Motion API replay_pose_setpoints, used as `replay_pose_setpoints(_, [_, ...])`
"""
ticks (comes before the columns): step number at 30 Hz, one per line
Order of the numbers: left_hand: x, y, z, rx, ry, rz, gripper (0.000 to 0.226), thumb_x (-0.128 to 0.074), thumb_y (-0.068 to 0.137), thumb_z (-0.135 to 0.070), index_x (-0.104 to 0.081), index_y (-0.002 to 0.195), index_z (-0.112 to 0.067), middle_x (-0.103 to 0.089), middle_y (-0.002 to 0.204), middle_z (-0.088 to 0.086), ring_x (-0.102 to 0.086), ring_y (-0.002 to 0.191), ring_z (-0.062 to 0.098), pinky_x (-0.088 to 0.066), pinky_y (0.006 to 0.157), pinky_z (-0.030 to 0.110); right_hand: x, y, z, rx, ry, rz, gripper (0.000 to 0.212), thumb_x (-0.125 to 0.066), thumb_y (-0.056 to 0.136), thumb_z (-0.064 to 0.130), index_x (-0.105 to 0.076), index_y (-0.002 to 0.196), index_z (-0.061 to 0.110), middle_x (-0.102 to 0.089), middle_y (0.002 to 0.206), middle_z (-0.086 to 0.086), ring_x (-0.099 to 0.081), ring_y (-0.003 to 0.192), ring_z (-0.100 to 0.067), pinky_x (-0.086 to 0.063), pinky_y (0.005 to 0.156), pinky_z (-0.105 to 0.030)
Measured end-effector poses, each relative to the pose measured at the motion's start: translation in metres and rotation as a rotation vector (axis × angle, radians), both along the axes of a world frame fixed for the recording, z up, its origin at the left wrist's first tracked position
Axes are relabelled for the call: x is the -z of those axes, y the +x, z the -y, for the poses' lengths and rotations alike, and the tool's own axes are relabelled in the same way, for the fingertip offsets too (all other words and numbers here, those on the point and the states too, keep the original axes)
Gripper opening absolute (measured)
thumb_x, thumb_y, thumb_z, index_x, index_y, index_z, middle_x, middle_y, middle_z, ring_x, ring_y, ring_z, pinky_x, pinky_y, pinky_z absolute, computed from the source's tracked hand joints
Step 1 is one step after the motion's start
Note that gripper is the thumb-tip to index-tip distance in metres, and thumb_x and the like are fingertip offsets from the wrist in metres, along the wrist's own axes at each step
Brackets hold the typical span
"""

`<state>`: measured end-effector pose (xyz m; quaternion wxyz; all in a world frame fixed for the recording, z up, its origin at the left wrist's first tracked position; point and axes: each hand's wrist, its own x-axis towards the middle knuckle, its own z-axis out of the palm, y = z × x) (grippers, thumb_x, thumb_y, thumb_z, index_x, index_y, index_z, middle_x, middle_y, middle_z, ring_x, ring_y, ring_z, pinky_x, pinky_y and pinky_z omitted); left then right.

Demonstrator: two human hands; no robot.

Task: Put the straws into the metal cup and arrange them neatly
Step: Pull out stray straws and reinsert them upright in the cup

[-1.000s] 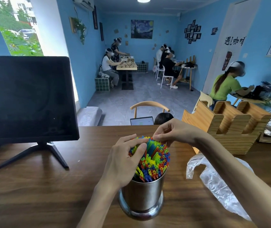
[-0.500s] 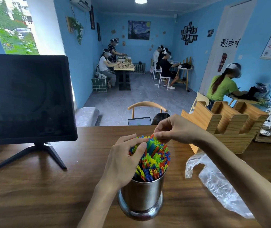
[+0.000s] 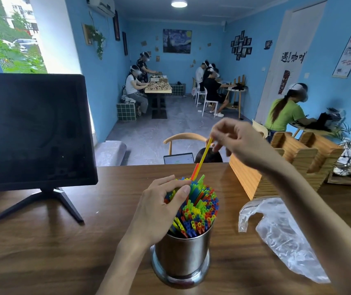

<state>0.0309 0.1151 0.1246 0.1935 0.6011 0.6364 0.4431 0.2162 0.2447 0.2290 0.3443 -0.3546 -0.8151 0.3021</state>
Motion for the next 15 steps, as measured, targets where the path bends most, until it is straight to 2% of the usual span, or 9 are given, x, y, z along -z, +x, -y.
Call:
replay_pose_setpoints(2, [-0.003,-0.003,-0.002,0.022,0.031,0.035,0.036,-0.045,0.087,-0.071,-0.066,0.115,-0.061,-0.055,0.122,-0.037,-0.038,0.126,-0.022,-0.032,0.101,0.017,-0.021,0.003,0.007,0.010,0.135,-0.168,0.012,-0.051,0.104,0.020,-0.058,0.094,0.020,-0.071,0.095,-0.001,-0.067,0.075,-0.011,-0.047,0.058,-0.019])
replay_pose_setpoints(4, [-0.008,-0.005,-0.006,-0.015,0.126,0.045,0.034,-0.048,0.092,-0.071,-0.071,0.110,-0.055,-0.064,0.114,-0.035,-0.047,0.128,-0.010,-0.039,0.105,0.029,-0.038,0.005,0.017,-0.071,0.238,-0.370,0.012,-0.047,0.106,0.015,-0.054,0.097,0.017,-0.072,0.096,-0.001,-0.067,0.073,-0.017,-0.048,0.053,-0.025])
replay_pose_setpoints(6, [-0.020,-0.004,-0.009,-0.056,0.233,0.075,0.036,-0.048,0.095,-0.068,-0.078,0.093,-0.047,-0.072,0.097,-0.025,-0.061,0.110,0.002,-0.046,0.095,0.036,-0.045,0.002,0.030,-0.206,0.271,-0.502,0.010,-0.046,0.106,0.012,-0.052,0.100,0.016,-0.073,0.098,-0.002,-0.071,0.074,-0.023,-0.051,0.050,-0.028])
replay_pose_setpoints(7, [-0.029,-0.002,-0.009,-0.047,0.249,0.147,0.040,-0.048,0.096,-0.067,-0.079,0.084,-0.045,-0.074,0.087,-0.018,-0.065,0.096,0.002,-0.046,0.088,0.034,-0.044,0.000,0.038,-0.266,0.268,-0.514,0.009,-0.046,0.106,0.011,-0.052,0.101,0.014,-0.073,0.098,-0.004,-0.072,0.075,-0.025,-0.053,0.050,-0.030])
replay_pose_setpoints(9, [-0.049,0.005,-0.009,0.027,0.211,0.417,0.048,-0.046,0.091,-0.066,-0.081,0.077,-0.037,-0.071,0.069,-0.004,-0.061,0.070,0.005,-0.041,0.073,0.029,-0.035,-0.007,0.055,-0.369,0.247,-0.449,0.005,-0.050,0.103,0.007,-0.054,0.101,0.009,-0.073,0.099,-0.007,-0.074,0.079,-0.028,-0.058,0.055,-0.035])
replay_pose_setpoints(11, [-0.063,0.006,-0.012,0.081,0.120,0.669,0.049,-0.049,0.088,-0.065,-0.081,0.076,-0.029,-0.065,0.061,0.001,-0.050,0.060,0.011,-0.035,0.064,0.031,-0.018,-0.013,0.068,-0.446,0.203,-0.351,0.003,-0.058,0.100,0.007,-0.059,0.099,0.005,-0.072,0.099,-0.012,-0.075,0.083,-0.027,-0.062,0.066,-0.040])
replay_pose_setpoints(13, [-0.070,0.003,-0.017,0.140,0.031,0.872,0.039,-0.058,0.088,-0.054,-0.080,0.074,-0.024,-0.068,0.067,0.000,-0.054,0.063,0.013,-0.039,0.065,0.032,-0.004,-0.014,0.075,-0.478,0.194,-0.244,0.005,-0.066,0.095,0.008,-0.065,0.097,0.004,-0.074,0.097,-0.009,-0.075,0.088,-0.024,-0.061,0.078,-0.043])
replay_pose_setpoints(15, [-0.073,-0.003,-0.019,0.183,-0.005,1.017,0.029,-0.064,0.084,-0.042,-0.082,0.079,-0.019,-0.075,0.081,0.003,-0.063,0.072,0.016,-0.048,0.072,0.030,0.006,-0.009,0.075,-0.506,0.171,-0.110,0.005,-0.073,0.092,0.010,-0.072,0.096,0.007,-0.076,0.093,0.000,-0.074,0.089,-0.016,-0.060,0.079,-0.038])
